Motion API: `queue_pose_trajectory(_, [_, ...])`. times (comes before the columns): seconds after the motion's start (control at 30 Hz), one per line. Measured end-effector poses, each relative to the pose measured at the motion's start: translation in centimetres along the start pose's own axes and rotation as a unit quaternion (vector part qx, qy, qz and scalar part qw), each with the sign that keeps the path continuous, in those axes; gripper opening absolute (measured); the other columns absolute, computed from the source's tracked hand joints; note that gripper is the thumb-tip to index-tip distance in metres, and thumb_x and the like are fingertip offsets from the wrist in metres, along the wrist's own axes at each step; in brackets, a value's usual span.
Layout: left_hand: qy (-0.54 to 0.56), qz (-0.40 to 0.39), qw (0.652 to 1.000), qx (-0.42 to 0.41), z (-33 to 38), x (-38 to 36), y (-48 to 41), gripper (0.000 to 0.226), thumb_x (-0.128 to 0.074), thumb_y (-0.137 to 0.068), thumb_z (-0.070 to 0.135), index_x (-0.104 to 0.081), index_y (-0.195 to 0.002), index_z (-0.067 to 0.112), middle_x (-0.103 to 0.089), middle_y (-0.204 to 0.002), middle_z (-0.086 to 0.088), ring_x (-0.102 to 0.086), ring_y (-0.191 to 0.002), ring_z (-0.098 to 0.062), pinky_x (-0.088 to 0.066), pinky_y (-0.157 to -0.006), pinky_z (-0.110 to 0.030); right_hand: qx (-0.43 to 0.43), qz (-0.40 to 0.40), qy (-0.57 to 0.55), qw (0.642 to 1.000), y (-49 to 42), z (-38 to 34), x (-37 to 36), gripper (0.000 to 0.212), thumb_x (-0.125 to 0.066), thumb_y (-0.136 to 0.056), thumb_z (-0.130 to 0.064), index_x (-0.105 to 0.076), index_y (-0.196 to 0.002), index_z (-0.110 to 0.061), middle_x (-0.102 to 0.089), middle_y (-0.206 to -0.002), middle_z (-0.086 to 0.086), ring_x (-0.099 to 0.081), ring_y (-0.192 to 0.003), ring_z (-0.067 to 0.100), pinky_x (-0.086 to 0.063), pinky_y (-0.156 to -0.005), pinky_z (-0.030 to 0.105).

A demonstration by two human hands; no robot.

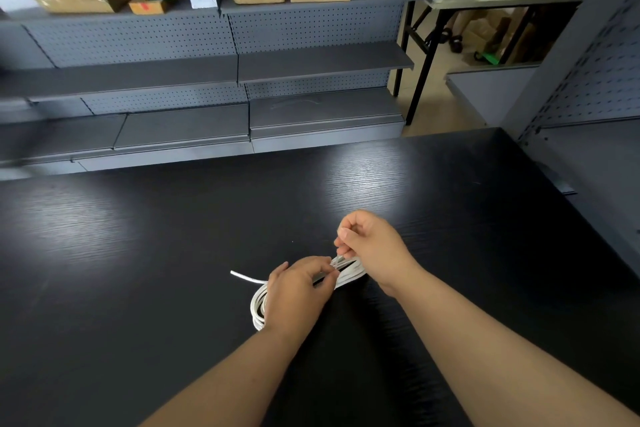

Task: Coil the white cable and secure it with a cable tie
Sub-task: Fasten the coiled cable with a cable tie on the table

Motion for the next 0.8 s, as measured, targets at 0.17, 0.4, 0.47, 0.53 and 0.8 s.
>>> queue_pose_trajectory(0.17, [-0.022,-0.041,0.999,-0.028,0.0,0.2,0.1,0.010,-0.060,-0.089,0.026,-0.069,-0.090,0.026,-0.065,-0.115,0.015,-0.056,-0.111,0.001,-0.027,-0.112,-0.038,0.000,0.010,-0.007,1.000,0.0,0.1,-0.5,0.024,-0.046,-0.093,-0.004,-0.055,-0.077,-0.019,-0.063,-0.075,0.000,-0.059,-0.069,0.013,-0.050,-0.067,0.022])
queue_pose_trajectory(0.4, [-0.104,-0.188,0.975,-0.056,-0.9,1.0,-0.4,0.050,-0.059,-0.088,0.039,-0.048,-0.133,0.022,-0.041,-0.143,0.009,-0.042,-0.128,-0.006,-0.029,-0.104,-0.015,-0.043,-0.061,-0.037,0.997,-0.1,0.7,-0.1,0.016,-0.061,-0.085,-0.002,-0.065,-0.087,-0.017,-0.066,-0.084,0.002,-0.066,-0.079,0.012,-0.054,-0.080,0.023])
queue_pose_trajectory(0.47, [-0.138,-0.201,0.965,-0.093,-1.0,1.5,-0.6,0.049,-0.055,-0.087,0.046,-0.052,-0.131,0.024,-0.042,-0.139,0.011,-0.044,-0.124,-0.006,-0.030,-0.104,-0.017,-0.043,-0.068,-0.033,0.996,0.1,0.7,0.1,0.015,-0.062,-0.085,-0.002,-0.068,-0.086,-0.016,-0.069,-0.088,0.002,-0.067,-0.081,0.012,-0.055,-0.078,0.021])
queue_pose_trajectory(0.53, [-0.199,-0.171,0.955,-0.139,-1.0,2.1,-0.6,0.058,-0.037,-0.080,0.062,-0.053,-0.128,0.032,-0.050,-0.128,0.013,-0.048,-0.119,-0.007,-0.029,-0.108,-0.027,-0.035,-0.074,-0.023,0.996,0.3,0.4,0.3,0.014,-0.061,-0.087,-0.005,-0.070,-0.087,-0.015,-0.070,-0.090,0.003,-0.066,-0.078,0.009,-0.054,-0.072,0.016])
queue_pose_trajectory(0.8, [-0.172,-0.100,0.968,-0.155,-2.1,1.8,0.3,0.051,-0.037,-0.079,0.058,-0.063,-0.115,0.033,-0.063,-0.103,0.014,-0.058,-0.090,-0.013,-0.049,-0.080,-0.030,0.036,-0.115,0.113,0.986,0.9,-1.6,-1.0,0.016,-0.060,-0.087,-0.008,-0.073,-0.095,-0.011,-0.066,-0.081,-0.015,-0.060,-0.075,0.001,-0.052,-0.076,0.015])
Point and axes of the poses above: each hand's wrist, its own y-axis away from the middle knuckle, its own x-axis out of the back of the hand, z = x × y, the point moved 4 cm from there along -y, towards the middle knuckle
